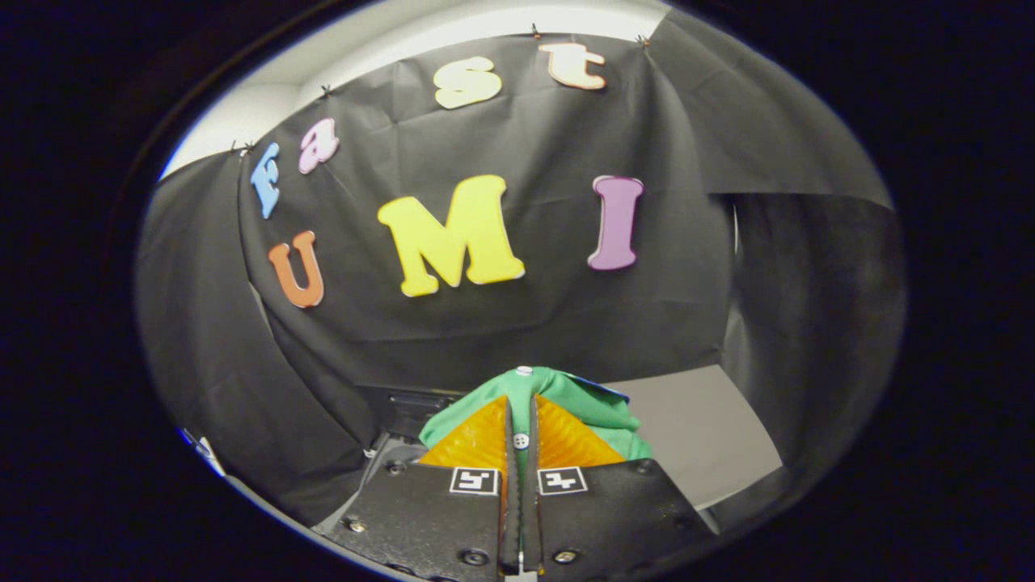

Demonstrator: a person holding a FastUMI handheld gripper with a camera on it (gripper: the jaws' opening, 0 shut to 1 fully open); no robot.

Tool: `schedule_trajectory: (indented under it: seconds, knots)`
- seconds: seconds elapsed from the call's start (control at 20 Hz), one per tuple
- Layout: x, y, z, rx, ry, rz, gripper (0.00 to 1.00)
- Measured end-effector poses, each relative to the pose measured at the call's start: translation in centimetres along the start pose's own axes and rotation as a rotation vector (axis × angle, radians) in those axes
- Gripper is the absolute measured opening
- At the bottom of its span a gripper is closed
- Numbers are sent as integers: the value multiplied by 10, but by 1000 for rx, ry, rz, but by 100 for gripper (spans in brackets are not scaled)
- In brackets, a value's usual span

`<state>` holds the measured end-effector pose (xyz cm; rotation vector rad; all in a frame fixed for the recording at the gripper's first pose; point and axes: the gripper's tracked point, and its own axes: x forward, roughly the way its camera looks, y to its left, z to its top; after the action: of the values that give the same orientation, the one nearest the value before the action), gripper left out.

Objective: Put the clothes into the washing machine and then close the washing machine lid.

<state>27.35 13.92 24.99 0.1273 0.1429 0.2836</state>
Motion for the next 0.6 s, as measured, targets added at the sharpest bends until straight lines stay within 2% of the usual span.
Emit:
schedule_trajectory:
  seconds: [0.3,0.6]
  knots:
    - [-21,73,26,-35,-62,86,5]
    - [2,143,18,-35,-43,158,5]
